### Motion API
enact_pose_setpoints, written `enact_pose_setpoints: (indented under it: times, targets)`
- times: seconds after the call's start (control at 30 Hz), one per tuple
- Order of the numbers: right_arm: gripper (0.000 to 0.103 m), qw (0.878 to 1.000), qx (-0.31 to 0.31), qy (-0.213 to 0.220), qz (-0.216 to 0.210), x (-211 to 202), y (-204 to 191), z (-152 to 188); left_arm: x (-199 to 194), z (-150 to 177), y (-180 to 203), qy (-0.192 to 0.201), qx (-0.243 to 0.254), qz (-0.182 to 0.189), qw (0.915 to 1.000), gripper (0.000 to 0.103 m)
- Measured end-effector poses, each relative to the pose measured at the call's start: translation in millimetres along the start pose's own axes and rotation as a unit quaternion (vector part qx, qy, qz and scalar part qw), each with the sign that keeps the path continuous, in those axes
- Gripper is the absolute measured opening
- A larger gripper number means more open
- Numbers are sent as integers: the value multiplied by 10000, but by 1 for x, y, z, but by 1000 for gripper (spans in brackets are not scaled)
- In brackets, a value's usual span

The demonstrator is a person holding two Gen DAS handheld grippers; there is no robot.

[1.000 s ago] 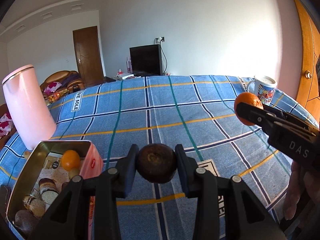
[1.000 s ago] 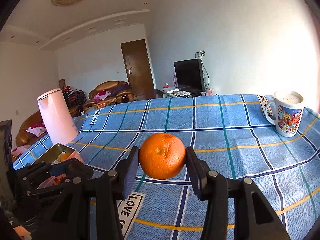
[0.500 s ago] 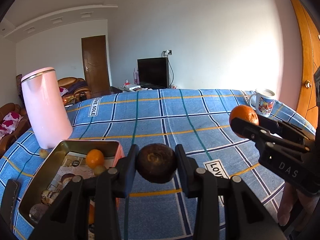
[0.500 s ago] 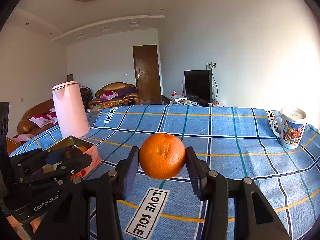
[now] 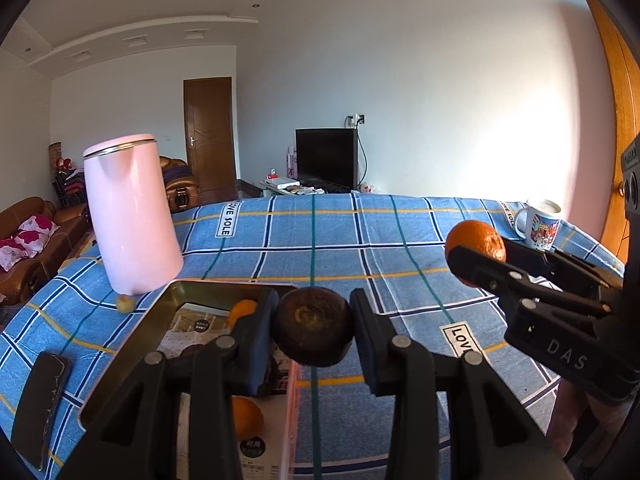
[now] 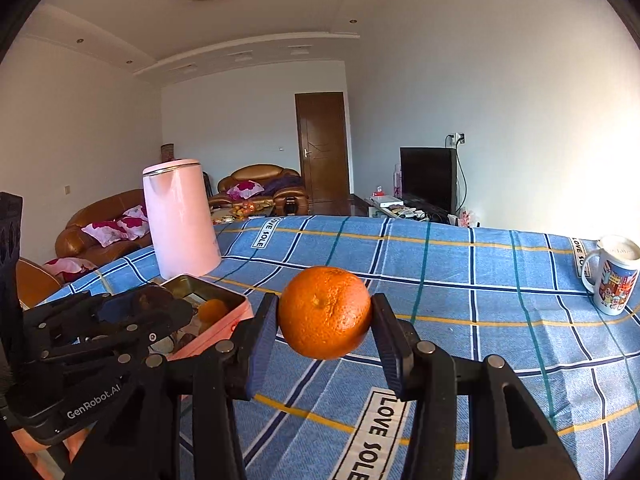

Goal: Organize fruits
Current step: 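Carry the orange and brown fruit over the tin box with both grippers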

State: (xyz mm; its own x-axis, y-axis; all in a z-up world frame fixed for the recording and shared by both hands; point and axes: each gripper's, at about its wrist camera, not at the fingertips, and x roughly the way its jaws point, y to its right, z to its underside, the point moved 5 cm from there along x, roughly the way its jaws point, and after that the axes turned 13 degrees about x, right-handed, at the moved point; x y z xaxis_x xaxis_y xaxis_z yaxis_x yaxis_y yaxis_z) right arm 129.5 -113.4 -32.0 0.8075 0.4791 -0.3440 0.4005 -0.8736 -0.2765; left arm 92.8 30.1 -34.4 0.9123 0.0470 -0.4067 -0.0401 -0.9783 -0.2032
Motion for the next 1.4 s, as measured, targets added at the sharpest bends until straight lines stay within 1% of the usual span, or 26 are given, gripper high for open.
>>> enact_pose_setpoints:
  times: [0.33, 0.57, 0.77, 0.87, 1.17, 1.4]
  targets:
    - [48, 9994, -208, -52, -266, 11, -39, -4, -7, 6, -30, -22, -104, -241, 9997, 39]
    - [48, 9978, -380, -213, -499, 28, -70, -4, -3, 16, -60, -248, -220, -440, 9985, 39]
    - [49, 9941, -547, -576, -739, 53, -104, 8, 1, 27, -83, -435, -264, -560, 9971, 39]
    - [49, 9923, -566, -770, -789, 64, -113, 17, 6, 34, -94, -571, -337, -562, 9962, 39]
    - [49, 9875, -660, -1206, -768, 88, -123, 36, 22, 52, -111, -885, -515, -498, 9935, 39]
    - [49, 9831, -716, -1506, -762, 100, -127, 46, 26, 57, -114, -1004, -522, -469, 9925, 39]
